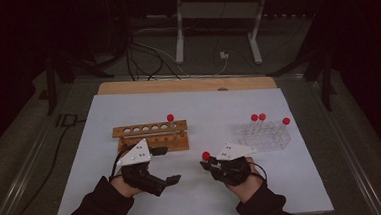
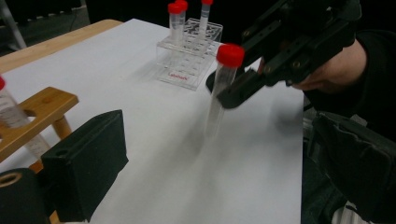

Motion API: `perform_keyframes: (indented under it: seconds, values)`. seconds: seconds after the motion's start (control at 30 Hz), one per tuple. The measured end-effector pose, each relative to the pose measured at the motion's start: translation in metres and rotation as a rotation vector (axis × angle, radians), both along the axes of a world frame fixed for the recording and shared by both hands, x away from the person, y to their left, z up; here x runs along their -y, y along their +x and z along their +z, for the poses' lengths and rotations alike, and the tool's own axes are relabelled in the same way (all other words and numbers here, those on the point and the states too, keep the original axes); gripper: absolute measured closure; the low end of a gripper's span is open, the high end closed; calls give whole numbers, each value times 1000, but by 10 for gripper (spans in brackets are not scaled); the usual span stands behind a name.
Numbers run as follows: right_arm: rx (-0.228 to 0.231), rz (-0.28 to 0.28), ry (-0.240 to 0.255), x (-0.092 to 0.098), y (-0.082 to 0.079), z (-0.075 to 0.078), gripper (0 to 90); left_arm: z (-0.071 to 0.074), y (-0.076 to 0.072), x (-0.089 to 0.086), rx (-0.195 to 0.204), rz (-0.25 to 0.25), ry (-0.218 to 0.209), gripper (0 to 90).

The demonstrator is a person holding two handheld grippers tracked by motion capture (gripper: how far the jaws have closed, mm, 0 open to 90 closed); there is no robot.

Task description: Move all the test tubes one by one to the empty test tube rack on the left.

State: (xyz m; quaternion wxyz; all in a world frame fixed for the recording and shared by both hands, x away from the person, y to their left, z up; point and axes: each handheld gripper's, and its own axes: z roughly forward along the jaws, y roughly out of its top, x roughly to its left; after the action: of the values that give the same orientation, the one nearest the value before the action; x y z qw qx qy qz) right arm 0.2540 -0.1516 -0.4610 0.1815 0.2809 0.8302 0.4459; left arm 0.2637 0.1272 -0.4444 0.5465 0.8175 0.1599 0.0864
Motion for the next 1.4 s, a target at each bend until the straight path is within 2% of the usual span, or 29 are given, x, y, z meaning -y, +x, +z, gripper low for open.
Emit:
perform_keyframes:
  seconds: [0.2,0.3,0.47,0.8,1.0,1.23,1.4]
  values:
    - [-18,41,-4,-14,-3,-4,749,0,-4,6,8,-28,-11,155]
    - [-22,57,-8,-21,-5,-4,749,0,-5,7,11,-30,-13,171]
    - [-37,85,-12,-31,-8,-8,749,0,-6,9,21,-30,-16,257]
    - [-42,131,-23,-48,-13,-11,749,-5,-6,13,35,-29,14,431]
    - [-48,141,-20,-50,-14,-12,749,-9,-7,16,37,-55,49,502]
    - [-48,148,-24,-51,-15,-12,749,-11,-7,17,51,-57,61,622]
    - [-49,146,-24,-51,-15,-12,749,-12,-6,18,43,-66,71,709]
